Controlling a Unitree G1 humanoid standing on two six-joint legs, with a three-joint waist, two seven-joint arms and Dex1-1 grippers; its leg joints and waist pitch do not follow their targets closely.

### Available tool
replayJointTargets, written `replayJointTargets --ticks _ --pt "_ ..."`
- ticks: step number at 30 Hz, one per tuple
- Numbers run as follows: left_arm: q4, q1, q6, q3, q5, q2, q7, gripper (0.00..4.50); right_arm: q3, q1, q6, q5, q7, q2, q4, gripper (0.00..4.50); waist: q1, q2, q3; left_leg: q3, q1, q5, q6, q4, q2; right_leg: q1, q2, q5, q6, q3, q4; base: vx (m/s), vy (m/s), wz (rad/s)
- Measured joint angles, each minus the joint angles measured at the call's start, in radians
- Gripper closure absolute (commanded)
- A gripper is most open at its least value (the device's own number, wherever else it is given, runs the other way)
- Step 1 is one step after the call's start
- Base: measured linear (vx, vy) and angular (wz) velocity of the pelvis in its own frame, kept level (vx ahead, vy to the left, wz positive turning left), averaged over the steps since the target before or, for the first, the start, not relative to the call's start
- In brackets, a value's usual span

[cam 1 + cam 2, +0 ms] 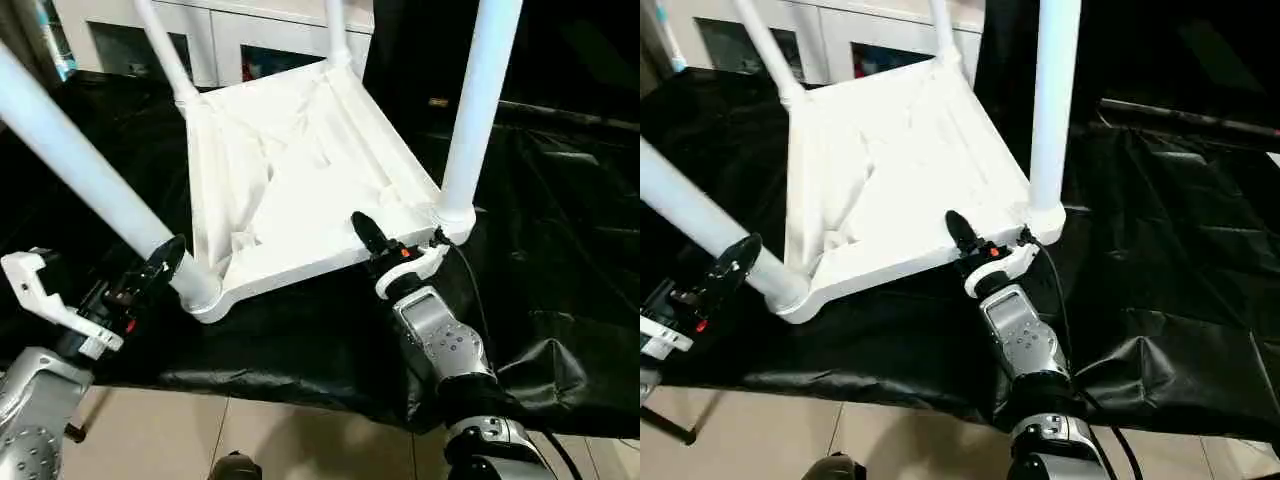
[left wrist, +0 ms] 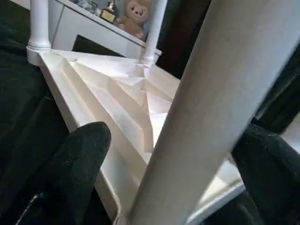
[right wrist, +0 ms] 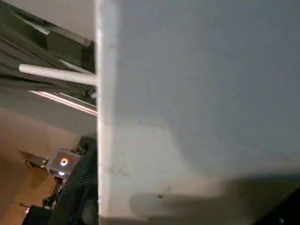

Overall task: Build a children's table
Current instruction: Flip table

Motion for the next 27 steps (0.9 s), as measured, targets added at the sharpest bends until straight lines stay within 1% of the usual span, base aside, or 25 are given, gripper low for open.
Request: replayJointTargets --ticks 2,3,4,6,7,10,13,15,18,20,21,24,26,27 --pt "0.008 0.008 0.001 0.009 -0.003 0.023 -0.024 0.00 -0.002 0.004 -0.001 0.000 -0.003 0.000 -0.007 2.53 0.001 0.003 -0.001 0.000 0.000 0.000 0.000 0.000 0.000 0.000 0.000 0.000 0.000 0.000 0.000 0.000 0.000 0.00" --pt "0.017 0.024 0.007 0.024 -0.013 0.049 -0.049 0.00 -0.003 0.007 -0.002 0.000 -0.005 0.000 -0.014 2.53 0.001 0.005 -0.001 0.000 0.000 0.000 0.000 0.000 0.000 0.000 0.000 0.000 0.000 0.000 0.000 0.000 0.000 0.00" --pt "0.027 0.035 0.011 0.046 -0.015 0.065 -0.059 0.00 -0.009 0.010 -0.002 0.000 -0.007 0.000 -0.024 2.53 0.001 0.005 -0.001 0.000 0.000 0.000 0.000 0.000 0.000 0.000 0.000 0.000 0.000 0.000 0.000 0.000 0.000 0.00" --pt "0.066 0.059 0.016 0.122 -0.022 0.085 -0.070 0.00 -0.036 0.022 -0.019 0.001 -0.013 -0.001 -0.037 2.54 0.004 0.004 -0.001 0.000 -0.001 0.000 0.000 0.000 0.000 0.000 0.000 -0.001 0.001 0.000 -0.001 0.000 0.000 0.00" --pt "0.073 0.080 0.025 0.141 -0.035 0.099 -0.085 0.00 -0.047 0.025 -0.022 0.004 -0.013 -0.002 -0.039 2.54 0.003 0.004 -0.002 0.000 -0.001 0.000 0.001 0.000 0.000 0.000 0.000 -0.001 0.001 0.000 -0.001 0.000 0.000 0.00" --pt "0.065 0.131 0.074 0.177 -0.104 0.139 -0.155 0.00 -0.066 0.035 -0.026 0.018 -0.022 -0.006 -0.039 2.54 0.004 0.004 -0.001 0.000 -0.003 0.000 0.001 0.000 0.000 -0.002 0.000 -0.001 0.001 0.000 -0.001 0.000 0.000 0.00" --pt "0.021 0.152 0.161 0.208 -0.216 0.172 -0.187 0.00 -0.065 0.044 -0.035 0.015 -0.036 -0.007 -0.057 2.54 0.002 0.004 -0.001 0.000 -0.003 0.000 0.000 0.000 0.000 -0.003 0.000 -0.002 0.000 0.000 0.001 0.000 0.000 0.00" --pt "-0.032 0.148 0.208 0.232 -0.287 0.213 -0.189 0.00 -0.058 0.049 -0.036 -0.015 -0.053 -0.015 -0.103 2.54 0.003 0.004 -0.001 0.000 -0.003 0.000 0.000 0.000 0.001 -0.004 0.000 -0.001 -0.001 0.000 0.001 0.000 0.000 0.00" --pt "-0.072 0.124 0.242 0.254 -0.345 0.266 -0.188 0.00 -0.029 0.051 -0.036 -0.057 -0.082 -0.045 -0.173 2.54 0.003 0.004 -0.002 0.000 -0.002 0.000 0.000 -0.001 0.000 -0.003 0.000 -0.001 0.000 0.000 0.001 0.000 0.000 0.00" --pt "-0.097 0.097 0.263 0.253 -0.349 0.305 -0.189 0.00 -0.013 0.051 -0.035 -0.082 -0.124 -0.057 -0.223 2.54 0.004 0.001 -0.004 0.000 -0.001 0.000 0.000 -0.001 0.001 -0.002 0.001 -0.002 0.000 0.000 0.001 0.000 0.000 0.00" --pt "-0.110 0.093 0.267 0.253 -0.349 0.319 -0.189 0.00 -0.005 0.050 -0.035 -0.089 -0.140 -0.058 -0.241 2.54 0.003 0.001 -0.004 0.001 0.000 0.000 0.000 -0.001 0.000 -0.001 0.000 -0.002 0.001 0.001 0.000 0.000 0.000 0.00" --pt "-0.120 0.065 0.271 0.240 -0.339 0.328 -0.184 0.00 -0.001 0.054 -0.035 -0.099 -0.171 -0.066 -0.270 2.54 0.004 0.001 -0.004 0.001 0.000 0.000 0.000 -0.001 0.000 -0.001 0.000 -0.002 0.001 0.002 0.000 0.000 0.000 0.00" --pt "-0.123 0.015 0.288 0.216 -0.327 0.344 -0.147 0.00 0.004 0.060 -0.035 -0.104 -0.202 -0.077 -0.303 2.54 0.011 0.002 -0.004 0.001 0.000 0.000 0.000 -0.001 0.000 -0.001 0.000 -0.002 0.002 0.002 0.001 0.000 0.000 0.00" --pt "-0.134 -0.008 0.302 0.204 -0.326 0.361 -0.125 0.00 0.010 0.060 -0.035 -0.120 -0.222 -0.079 -0.328 2.54 0.012 0.004 -0.004 0.001 0.001 0.000 -0.001 -0.001 -0.001 -0.001 0.000 -0.002 0.002 0.002 0.001 0.000 0.000 0.00"
